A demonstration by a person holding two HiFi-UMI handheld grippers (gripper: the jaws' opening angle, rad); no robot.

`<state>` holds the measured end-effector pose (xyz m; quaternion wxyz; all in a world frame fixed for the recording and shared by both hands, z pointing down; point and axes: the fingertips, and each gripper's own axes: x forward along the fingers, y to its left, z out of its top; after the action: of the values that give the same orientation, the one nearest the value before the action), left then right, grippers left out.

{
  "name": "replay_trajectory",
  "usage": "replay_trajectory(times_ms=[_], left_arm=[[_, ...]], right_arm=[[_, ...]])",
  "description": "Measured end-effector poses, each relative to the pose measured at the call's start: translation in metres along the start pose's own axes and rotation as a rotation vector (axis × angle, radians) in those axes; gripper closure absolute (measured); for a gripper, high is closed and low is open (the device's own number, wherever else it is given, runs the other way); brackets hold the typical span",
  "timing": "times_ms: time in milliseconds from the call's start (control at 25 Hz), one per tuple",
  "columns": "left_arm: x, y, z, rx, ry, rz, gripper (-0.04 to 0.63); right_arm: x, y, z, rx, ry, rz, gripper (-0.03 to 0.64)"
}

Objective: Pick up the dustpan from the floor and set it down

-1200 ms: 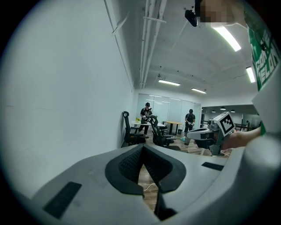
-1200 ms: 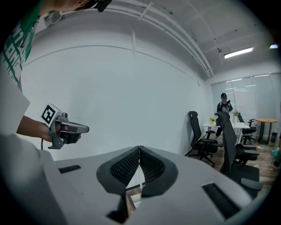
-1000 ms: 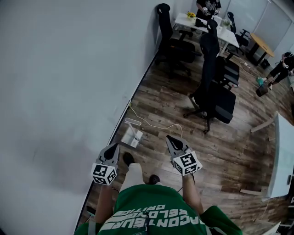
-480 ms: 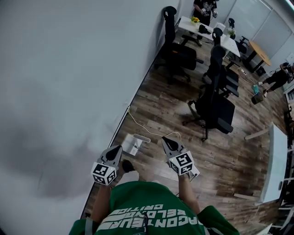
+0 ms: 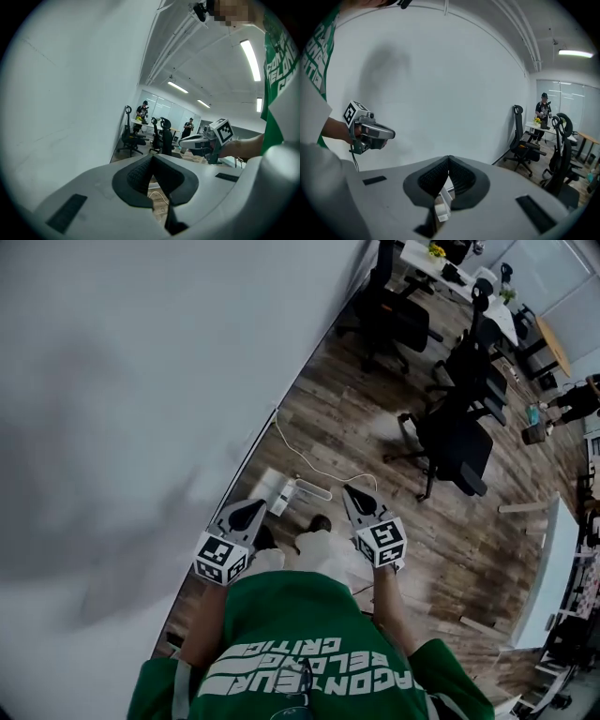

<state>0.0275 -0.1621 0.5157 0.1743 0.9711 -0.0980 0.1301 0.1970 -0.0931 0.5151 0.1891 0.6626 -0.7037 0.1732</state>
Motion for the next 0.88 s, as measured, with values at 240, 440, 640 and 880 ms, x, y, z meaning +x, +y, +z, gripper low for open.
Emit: replay_trajectory(times_ms=[240,440,640,880], left_arm=[[0.008,0.001,-0.023,-0.015,0.018,-0.001,0.600],[0.012,0.003,-0.035,-0.046,0.022,0.037,0.598],[0.012,0.000,-0.037,-0.065,0.004,0.073,0.600],[0.009,-0.002,-0.041,-0.063,-0.003,0.095,0.600]], right_arm=[[0.025,0.005,-0.032,-0.011,0.060,0.061,0.609],[0.056,0.009,-0.062,-0.058,0.163,0.125,0.607],[0.090,0.016,-0.087,-0.129,0.265,0.177,0.607],[0.126,0.032,-0.126,-0.262,0.437,0.272,0.497]])
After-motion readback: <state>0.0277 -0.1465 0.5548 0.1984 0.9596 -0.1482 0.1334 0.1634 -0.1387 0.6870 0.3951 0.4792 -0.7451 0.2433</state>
